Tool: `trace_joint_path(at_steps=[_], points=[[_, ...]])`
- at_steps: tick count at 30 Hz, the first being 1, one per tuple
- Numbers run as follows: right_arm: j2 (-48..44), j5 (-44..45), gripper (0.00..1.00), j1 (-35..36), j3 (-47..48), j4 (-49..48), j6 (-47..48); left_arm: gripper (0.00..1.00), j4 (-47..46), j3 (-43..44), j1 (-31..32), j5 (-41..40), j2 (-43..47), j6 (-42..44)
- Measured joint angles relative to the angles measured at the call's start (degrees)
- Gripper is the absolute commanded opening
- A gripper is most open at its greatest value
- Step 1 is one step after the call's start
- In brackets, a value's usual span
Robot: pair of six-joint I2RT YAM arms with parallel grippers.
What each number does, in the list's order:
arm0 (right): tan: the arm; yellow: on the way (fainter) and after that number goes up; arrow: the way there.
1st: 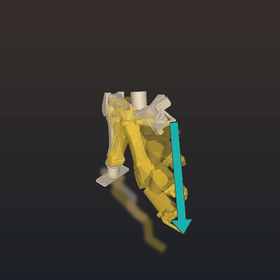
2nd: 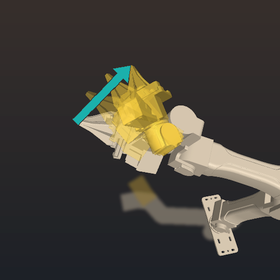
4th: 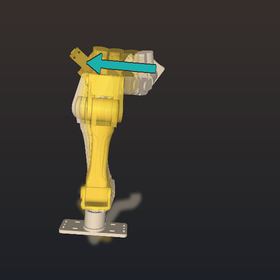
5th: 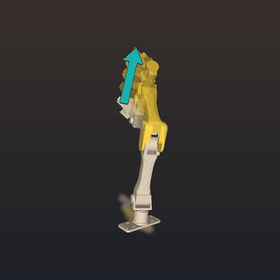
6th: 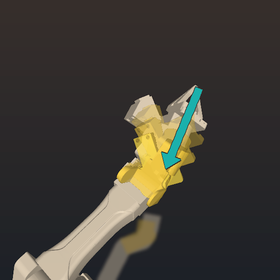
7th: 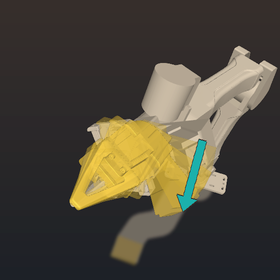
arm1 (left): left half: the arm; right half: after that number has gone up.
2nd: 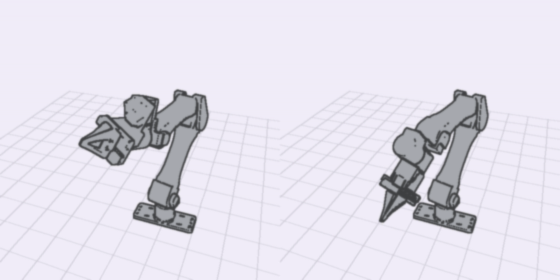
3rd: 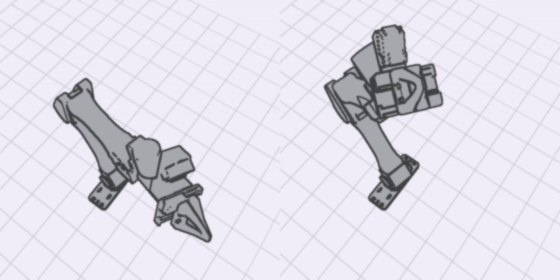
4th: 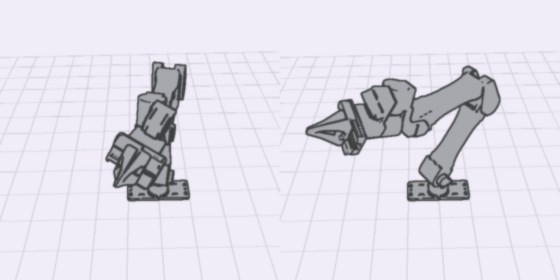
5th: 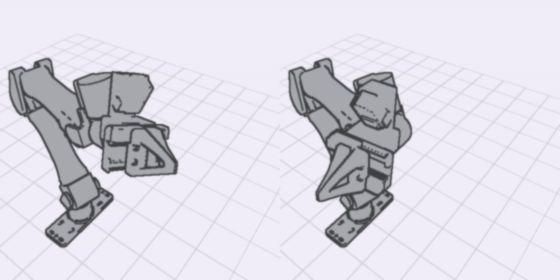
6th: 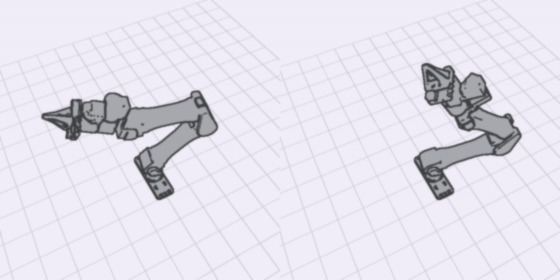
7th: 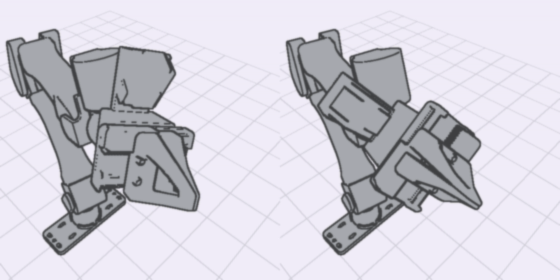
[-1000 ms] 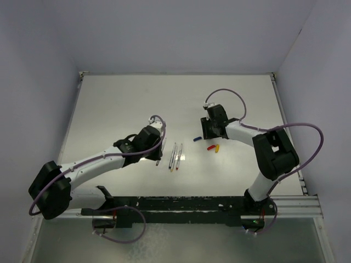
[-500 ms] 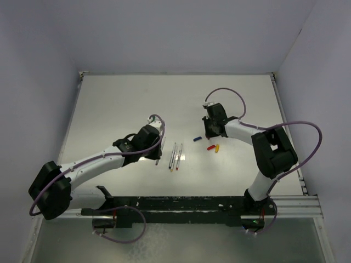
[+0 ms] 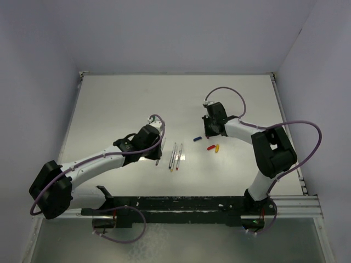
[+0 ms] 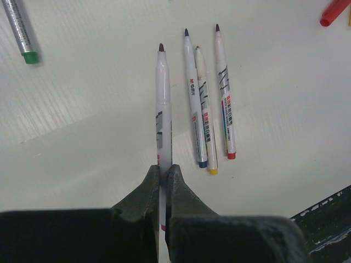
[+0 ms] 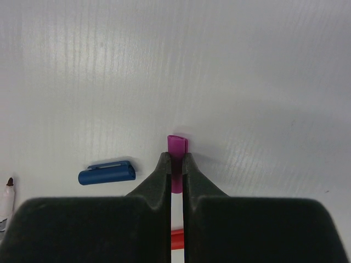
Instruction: Insert the pens into the pen caps
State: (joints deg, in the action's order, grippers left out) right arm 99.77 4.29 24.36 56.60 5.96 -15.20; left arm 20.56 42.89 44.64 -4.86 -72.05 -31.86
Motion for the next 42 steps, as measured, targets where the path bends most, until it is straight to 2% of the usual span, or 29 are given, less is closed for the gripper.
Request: trace_joint_path(at_steps=[8, 15, 21, 28, 42], points=[[-1.4, -0.85, 0.0, -0.04, -1.05, -0.63, -1.2, 0.0, -0.26, 0.0, 0.0, 0.22, -0.09, 0.2], [-13.84, -1.46, 0.0, -0.04, -5.03, -4.98, -2.49, 0.0, -3.74, -0.57, 0.0, 1.33, 0.04, 1.55], [-24.92, -5.49, 0.0, -0.04, -10.64, -14.27, -6.34, 0.0, -11.61, -4.39, 0.0, 4.35, 1.95, 1.95], [-32.44, -12.57, 0.0, -0.04, -18.73, -26.62, -13.97, 0.0, -21.57, -7.43, 0.0, 8.9, 4.37, 2.12], [-31.58, -20.83, 0.0, -0.02, -28.02, -55.95, -30.25, 0.0, -43.43, -9.07, 1.99, 13.73, 3.74, 2.49]])
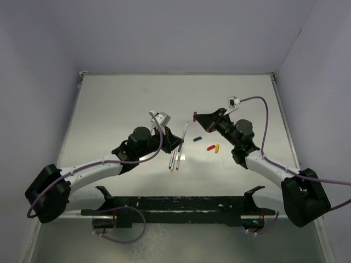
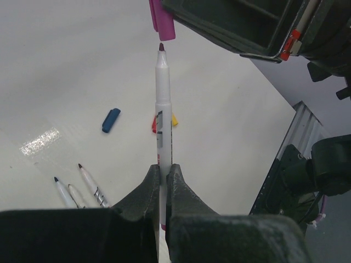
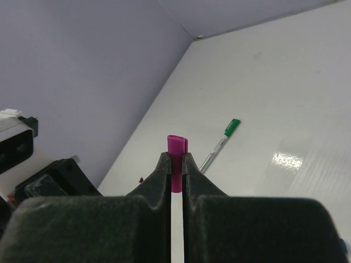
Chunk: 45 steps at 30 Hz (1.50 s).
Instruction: Insert the pens into the pen caps
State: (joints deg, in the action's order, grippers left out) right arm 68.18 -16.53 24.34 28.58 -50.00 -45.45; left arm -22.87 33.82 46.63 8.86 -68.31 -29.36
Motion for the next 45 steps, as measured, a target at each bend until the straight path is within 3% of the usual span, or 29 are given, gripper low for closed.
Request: trace_joint_path(at_steps=[14, 45], points=[[2.01, -1.66, 0.0, 0.09, -1.22, -13.66, -4.55, 0.0, -3.96, 0.02, 0.0, 1.44, -3.04, -0.63], [5.7, -4.02, 0.0, 0.92, -1.22, -16.39, -5.66, 0.0, -5.33, 0.13, 0.0, 2.03, -3.78, -1.07]])
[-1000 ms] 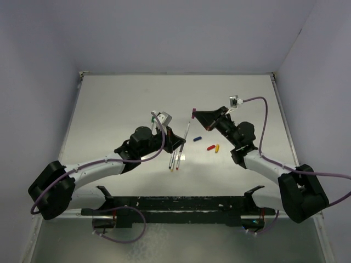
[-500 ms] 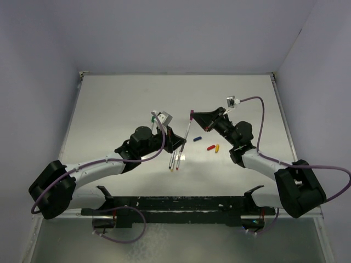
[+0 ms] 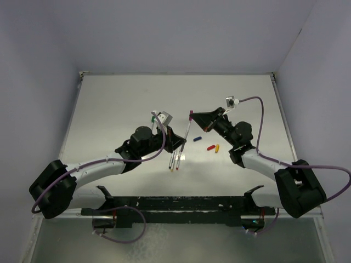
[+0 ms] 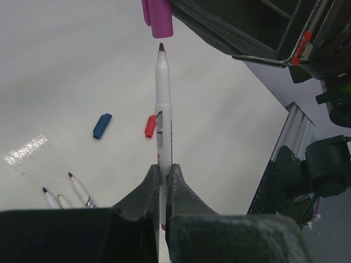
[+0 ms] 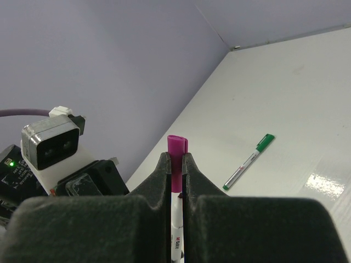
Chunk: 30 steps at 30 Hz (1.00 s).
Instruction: Insert the pens into the pen caps
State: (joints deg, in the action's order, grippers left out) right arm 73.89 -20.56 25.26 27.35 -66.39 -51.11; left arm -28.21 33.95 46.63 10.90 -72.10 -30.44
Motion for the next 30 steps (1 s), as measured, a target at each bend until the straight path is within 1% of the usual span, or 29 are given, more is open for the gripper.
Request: trace_joint_path(at_steps=[21, 30], points=[[0.59, -0.02, 0.0, 0.87, 0.0, -0.26, 0.04, 0.0, -0.02, 0.0, 0.0, -0.94, 0.66, 0.0], [1.62, -0.22, 0.0, 1.86, 0.0, -0.37, 0.04, 0.0, -0.76, 0.0, 0.0, -2.62, 0.76, -0.15]])
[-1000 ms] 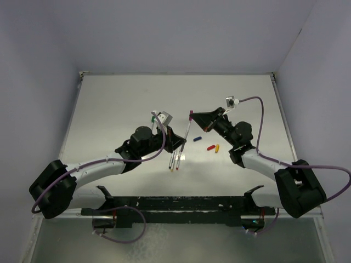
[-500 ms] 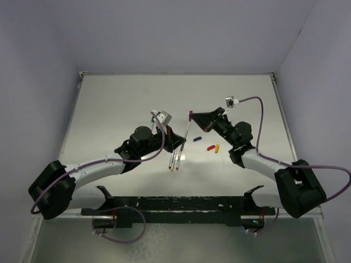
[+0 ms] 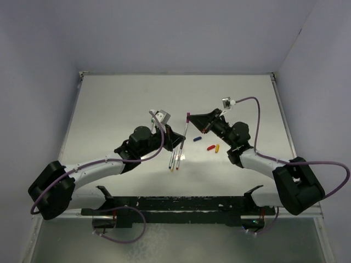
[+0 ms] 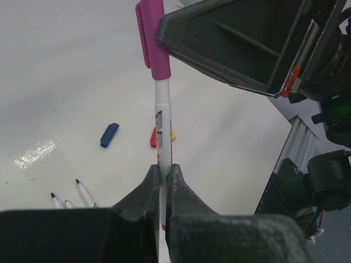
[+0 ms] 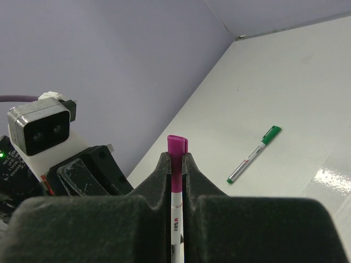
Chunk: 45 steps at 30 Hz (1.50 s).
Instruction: Insert the pens into the pen caps
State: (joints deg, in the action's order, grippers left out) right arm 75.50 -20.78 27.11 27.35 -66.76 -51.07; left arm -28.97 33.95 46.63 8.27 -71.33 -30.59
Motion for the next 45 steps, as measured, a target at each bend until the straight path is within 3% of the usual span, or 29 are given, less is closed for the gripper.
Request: trace_joint_path(at_steps=[16, 31, 45], points=[[2.03, 0.28, 0.0, 1.95, 0.83, -1.84, 1.14, 0.0, -2.95, -0.09, 0.07, -4.35, 0.07, -1.64], [1.25, 9.14, 0.0, 8.48, 9.6, 17.31, 13.77, 0.0, 4.11, 1.53, 0.04, -11.89, 1.53, 4.13], [4.66, 14.99, 0.0, 12.55, 14.75, 23.3, 17.14, 0.0, 8.66, 1.62, -0.87, -15.61, 3.48, 6.84]])
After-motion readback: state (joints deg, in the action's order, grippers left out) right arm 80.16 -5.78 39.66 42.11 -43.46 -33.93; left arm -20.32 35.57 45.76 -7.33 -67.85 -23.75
